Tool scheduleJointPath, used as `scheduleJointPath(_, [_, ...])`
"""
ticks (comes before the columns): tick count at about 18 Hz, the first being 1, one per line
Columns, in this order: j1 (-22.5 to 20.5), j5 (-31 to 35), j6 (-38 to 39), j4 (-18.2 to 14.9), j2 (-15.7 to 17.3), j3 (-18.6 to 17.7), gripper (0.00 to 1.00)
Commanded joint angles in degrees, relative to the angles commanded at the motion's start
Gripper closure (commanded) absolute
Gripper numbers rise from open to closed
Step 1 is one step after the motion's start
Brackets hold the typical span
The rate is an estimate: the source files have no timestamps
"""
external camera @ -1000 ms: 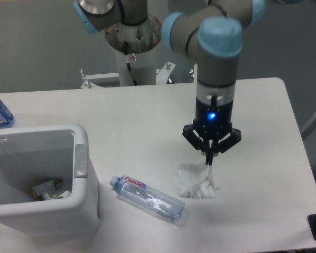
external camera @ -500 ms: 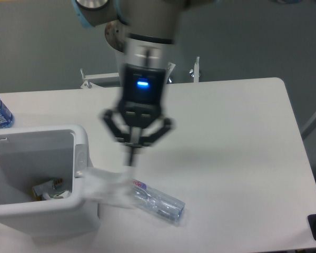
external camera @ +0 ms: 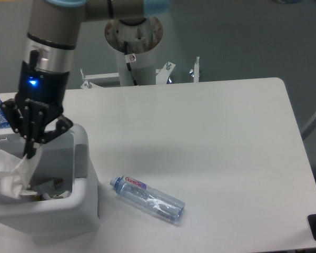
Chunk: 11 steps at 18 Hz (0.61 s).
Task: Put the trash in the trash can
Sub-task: 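Open the gripper to drop the tissue into the bin, then move the gripper to the clear plastic water bottle and descend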
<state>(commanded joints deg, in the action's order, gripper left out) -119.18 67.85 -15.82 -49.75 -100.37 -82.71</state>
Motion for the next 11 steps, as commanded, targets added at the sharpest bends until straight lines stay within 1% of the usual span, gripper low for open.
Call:
scheduleJointPath(3, [-0.62, 0.00, 0.18, -0.09, 0.09, -0.26, 0.00])
scheduleJointPath(5, [-2.54, 0.00, 0.35, -0.09, 1.49, -0.44, 0.00])
scheduleJointPath(7, [-4.12, 0.17, 2.88, -0.09, 1.76, -0.26, 0.00])
scheduleJointPath(9, [-8.42, 0.35, 8.67, -0.52, 1.93, -0.79, 0.00])
scheduleJointPath(11, [-12.98, 0.18, 12.20, -0.35, 1.76, -2.54, 0.00])
